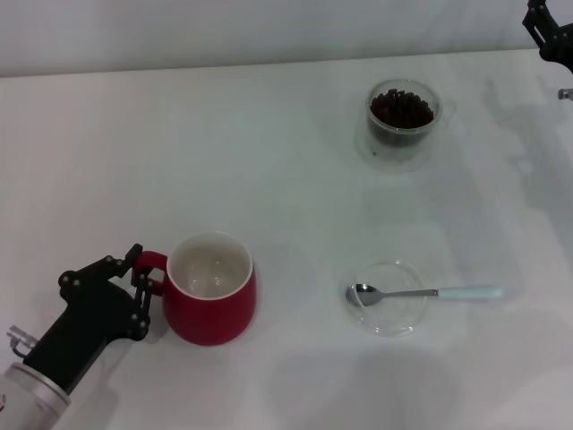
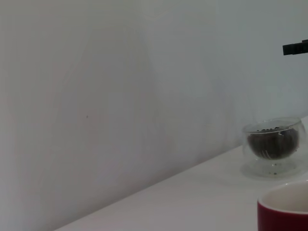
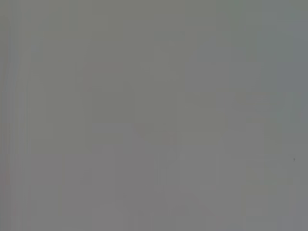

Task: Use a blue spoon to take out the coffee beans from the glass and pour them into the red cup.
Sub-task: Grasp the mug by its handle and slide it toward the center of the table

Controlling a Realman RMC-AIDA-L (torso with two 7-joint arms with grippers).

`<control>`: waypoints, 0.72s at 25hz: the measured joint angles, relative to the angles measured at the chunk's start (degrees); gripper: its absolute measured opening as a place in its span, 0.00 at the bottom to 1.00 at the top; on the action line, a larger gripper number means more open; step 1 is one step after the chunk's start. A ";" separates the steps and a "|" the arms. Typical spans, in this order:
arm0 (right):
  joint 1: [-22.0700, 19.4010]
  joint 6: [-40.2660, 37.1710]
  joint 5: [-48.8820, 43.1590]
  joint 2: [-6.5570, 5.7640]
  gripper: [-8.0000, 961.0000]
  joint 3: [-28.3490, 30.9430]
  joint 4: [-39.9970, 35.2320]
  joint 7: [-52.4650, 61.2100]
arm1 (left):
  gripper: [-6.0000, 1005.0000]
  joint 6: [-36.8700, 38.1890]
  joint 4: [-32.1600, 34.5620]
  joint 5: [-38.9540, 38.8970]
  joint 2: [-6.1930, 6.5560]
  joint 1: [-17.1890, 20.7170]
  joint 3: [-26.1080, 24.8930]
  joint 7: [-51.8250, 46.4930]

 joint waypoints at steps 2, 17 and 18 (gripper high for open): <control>0.00 -0.03 0.00 0.00 0.91 -0.04 0.00 0.00 | 0.14 -0.12 0.02 -0.01 0.00 -0.10 0.01 -0.02; 0.07 -0.27 0.00 0.00 0.91 -0.08 0.00 0.00 | 0.18 -0.77 -0.22 -0.06 0.09 -0.86 2.20 -0.06; 0.04 -0.35 0.00 0.00 0.91 -0.08 0.00 0.00 | 0.18 -0.77 -0.11 -0.18 0.09 -0.76 2.20 -0.06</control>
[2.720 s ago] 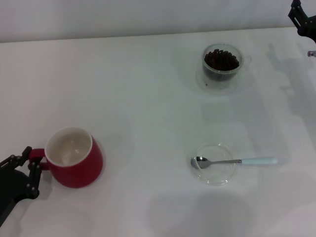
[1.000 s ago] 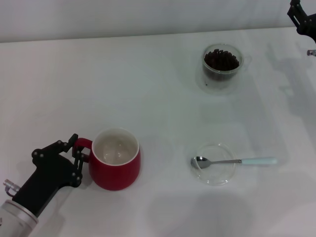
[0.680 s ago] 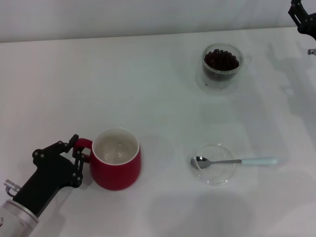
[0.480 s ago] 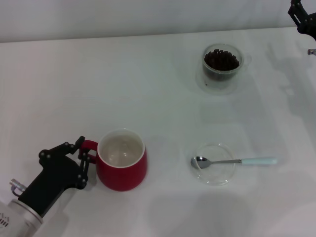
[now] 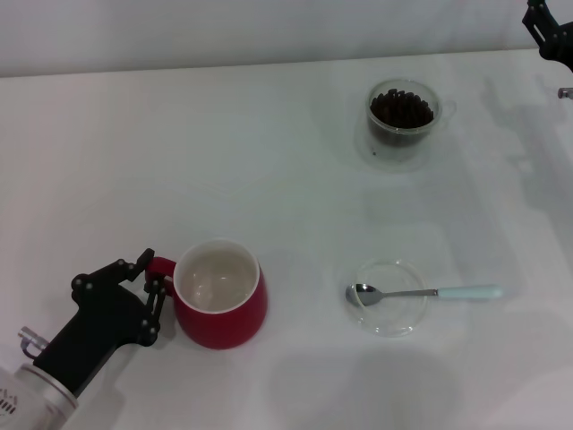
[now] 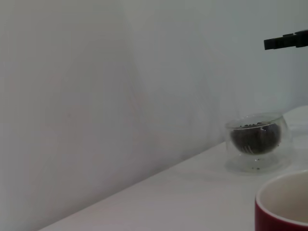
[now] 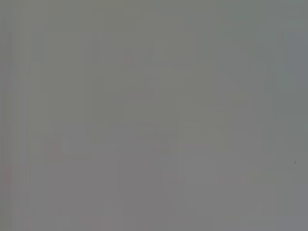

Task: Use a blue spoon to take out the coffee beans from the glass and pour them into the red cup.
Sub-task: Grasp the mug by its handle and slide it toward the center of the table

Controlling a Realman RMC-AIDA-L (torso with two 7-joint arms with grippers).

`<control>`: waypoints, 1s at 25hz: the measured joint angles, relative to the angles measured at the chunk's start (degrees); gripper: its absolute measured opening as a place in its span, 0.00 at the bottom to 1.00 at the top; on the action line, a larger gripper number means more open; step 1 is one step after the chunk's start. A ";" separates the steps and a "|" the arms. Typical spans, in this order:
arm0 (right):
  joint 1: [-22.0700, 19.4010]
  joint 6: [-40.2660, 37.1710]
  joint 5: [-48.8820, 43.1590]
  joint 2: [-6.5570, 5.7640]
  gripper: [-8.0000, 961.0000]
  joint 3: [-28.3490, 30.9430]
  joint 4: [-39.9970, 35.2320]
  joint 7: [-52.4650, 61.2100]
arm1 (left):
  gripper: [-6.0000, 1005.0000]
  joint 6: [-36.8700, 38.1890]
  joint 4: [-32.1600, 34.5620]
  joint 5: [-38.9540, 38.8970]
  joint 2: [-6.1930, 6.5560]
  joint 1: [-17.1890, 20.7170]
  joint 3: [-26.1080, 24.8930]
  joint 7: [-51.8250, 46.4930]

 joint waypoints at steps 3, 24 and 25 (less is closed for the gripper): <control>-0.05 -0.28 0.00 0.00 0.91 0.00 0.00 0.00 | 0.18 0.01 0.10 -0.24 0.00 0.16 -0.09 -0.07; -0.83 -1.35 -0.18 -0.09 0.91 -0.17 0.00 1.40 | 0.52 0.81 0.40 -0.32 0.07 2.52 -0.10 -0.36; -0.86 -1.35 -0.18 -0.07 0.91 -0.18 0.00 1.41 | 0.52 0.81 0.52 -0.31 0.10 2.72 -0.09 -0.36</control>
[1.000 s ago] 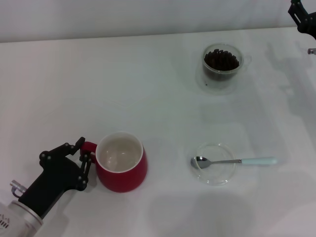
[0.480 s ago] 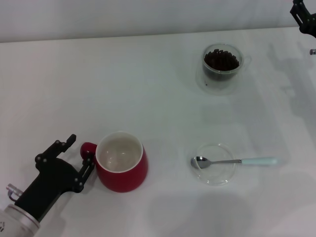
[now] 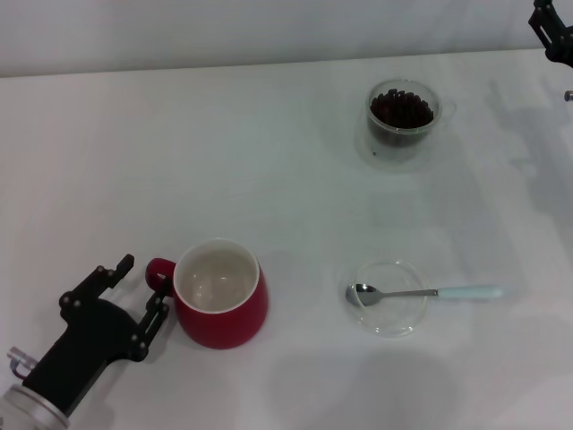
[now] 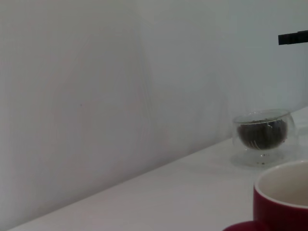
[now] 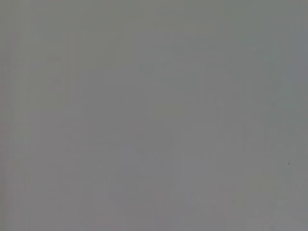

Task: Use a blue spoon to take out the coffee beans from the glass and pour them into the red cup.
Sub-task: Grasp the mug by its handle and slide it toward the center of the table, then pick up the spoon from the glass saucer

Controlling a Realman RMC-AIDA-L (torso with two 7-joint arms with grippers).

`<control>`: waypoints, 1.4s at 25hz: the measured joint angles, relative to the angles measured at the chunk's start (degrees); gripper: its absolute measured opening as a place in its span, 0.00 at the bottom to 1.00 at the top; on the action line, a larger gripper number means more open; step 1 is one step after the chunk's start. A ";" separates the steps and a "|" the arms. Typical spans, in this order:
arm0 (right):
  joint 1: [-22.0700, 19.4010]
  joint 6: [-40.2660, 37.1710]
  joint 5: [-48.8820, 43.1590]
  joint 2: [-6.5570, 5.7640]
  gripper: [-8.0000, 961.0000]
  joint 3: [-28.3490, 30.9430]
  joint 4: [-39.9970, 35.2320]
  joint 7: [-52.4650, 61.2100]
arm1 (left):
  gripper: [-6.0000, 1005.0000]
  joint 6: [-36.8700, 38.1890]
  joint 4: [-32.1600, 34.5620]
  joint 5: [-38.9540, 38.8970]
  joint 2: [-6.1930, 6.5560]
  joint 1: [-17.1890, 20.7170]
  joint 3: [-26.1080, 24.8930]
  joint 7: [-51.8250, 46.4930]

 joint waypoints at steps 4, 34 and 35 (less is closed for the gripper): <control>-0.27 0.00 -0.25 0.06 0.91 0.00 0.00 0.02 | 0.52 1.02 0.49 -0.01 0.08 1.44 0.00 0.18; -2.31 -0.07 -0.70 -0.10 0.91 0.15 0.41 3.09 | 0.52 16.17 -3.71 -26.64 0.21 8.39 -0.45 -23.95; -2.54 -0.09 -0.70 -0.14 0.91 0.23 0.48 3.39 | 0.52 16.02 -3.48 -29.18 0.09 8.10 -0.45 -23.86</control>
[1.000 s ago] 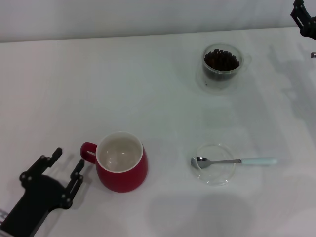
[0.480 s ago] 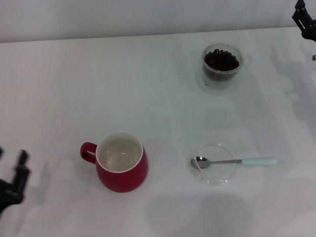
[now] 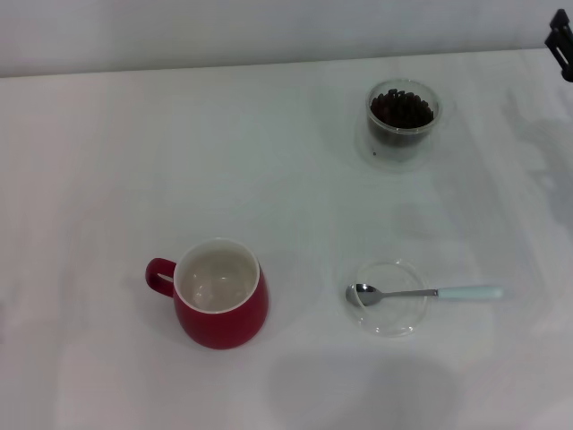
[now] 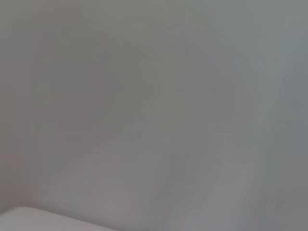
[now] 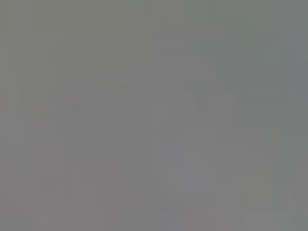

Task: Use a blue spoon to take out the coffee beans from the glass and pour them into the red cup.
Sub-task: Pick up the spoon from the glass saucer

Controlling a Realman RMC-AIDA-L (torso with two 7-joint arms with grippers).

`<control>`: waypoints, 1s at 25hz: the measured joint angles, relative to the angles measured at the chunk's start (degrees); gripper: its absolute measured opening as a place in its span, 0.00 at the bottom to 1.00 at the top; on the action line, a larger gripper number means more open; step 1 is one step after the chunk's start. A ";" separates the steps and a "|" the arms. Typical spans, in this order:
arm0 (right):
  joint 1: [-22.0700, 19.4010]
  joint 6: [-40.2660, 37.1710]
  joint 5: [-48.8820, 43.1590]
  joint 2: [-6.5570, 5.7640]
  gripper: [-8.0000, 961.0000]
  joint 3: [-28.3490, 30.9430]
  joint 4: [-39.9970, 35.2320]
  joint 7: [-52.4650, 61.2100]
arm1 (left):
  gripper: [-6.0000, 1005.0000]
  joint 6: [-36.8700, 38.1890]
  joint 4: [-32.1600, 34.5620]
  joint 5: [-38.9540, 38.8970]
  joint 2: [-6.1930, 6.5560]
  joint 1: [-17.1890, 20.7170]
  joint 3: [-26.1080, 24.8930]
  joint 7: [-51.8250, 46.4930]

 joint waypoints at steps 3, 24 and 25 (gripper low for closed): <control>-1.00 -0.42 0.00 -0.13 0.91 0.17 0.16 1.30 | 0.53 -0.23 0.10 -2.38 -0.07 -0.53 0.05 -0.12; -5.30 -2.07 0.07 -0.57 0.91 -0.09 2.12 11.19 | 0.89 -0.39 -0.27 -4.53 0.16 -5.45 0.09 -0.48; -5.50 -2.14 0.06 -0.65 0.91 -0.14 2.35 12.25 | 0.89 -0.39 -0.26 -4.78 0.16 -5.55 0.08 -0.49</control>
